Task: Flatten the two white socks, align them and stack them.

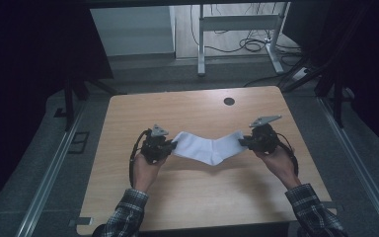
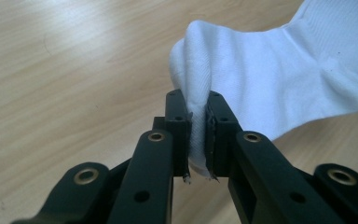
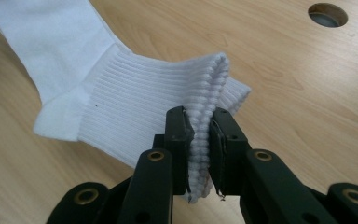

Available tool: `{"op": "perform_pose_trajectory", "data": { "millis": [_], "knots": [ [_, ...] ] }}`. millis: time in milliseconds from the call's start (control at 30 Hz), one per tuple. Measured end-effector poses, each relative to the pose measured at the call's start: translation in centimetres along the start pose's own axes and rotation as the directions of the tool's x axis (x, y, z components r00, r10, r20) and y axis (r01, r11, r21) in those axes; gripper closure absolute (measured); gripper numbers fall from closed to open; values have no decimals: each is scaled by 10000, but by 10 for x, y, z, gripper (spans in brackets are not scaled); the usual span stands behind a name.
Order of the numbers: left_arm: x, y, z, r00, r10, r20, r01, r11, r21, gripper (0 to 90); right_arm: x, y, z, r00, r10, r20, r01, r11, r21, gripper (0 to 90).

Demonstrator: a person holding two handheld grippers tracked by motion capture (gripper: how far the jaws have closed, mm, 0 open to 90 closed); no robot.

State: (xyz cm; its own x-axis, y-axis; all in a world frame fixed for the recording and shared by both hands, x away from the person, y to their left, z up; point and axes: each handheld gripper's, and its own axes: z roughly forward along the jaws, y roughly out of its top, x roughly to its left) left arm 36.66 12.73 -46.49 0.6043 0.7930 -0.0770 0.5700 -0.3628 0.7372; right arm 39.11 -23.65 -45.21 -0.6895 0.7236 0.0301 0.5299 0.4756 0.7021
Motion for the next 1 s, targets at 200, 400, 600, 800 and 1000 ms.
{"op": "perform_pose_trajectory", "data": {
  "millis": [200,400,600,800,1000],
  "knots": [
    [7,10,18,9992,66,-395,-51,9993,365,818,-10,8,14,9997,188,144,-189,9998,112,778],
    [14,10,37,9980,73,-630,-32,9979,643,818,-19,11,32,9990,382,216,-389,9987,336,777],
    [20,4,56,9965,-49,-832,120,9963,849,816,-31,6,50,9969,719,332,-734,9962,464,773],
    [23,-3,70,9949,-88,-1001,206,9929,1169,812,-38,0,67,9951,923,358,-944,9936,617,765],
    [27,-11,78,9916,-179,-1284,364,9890,1434,752,-39,-8,83,9954,853,432,-890,9915,950,735]
  ]
}}
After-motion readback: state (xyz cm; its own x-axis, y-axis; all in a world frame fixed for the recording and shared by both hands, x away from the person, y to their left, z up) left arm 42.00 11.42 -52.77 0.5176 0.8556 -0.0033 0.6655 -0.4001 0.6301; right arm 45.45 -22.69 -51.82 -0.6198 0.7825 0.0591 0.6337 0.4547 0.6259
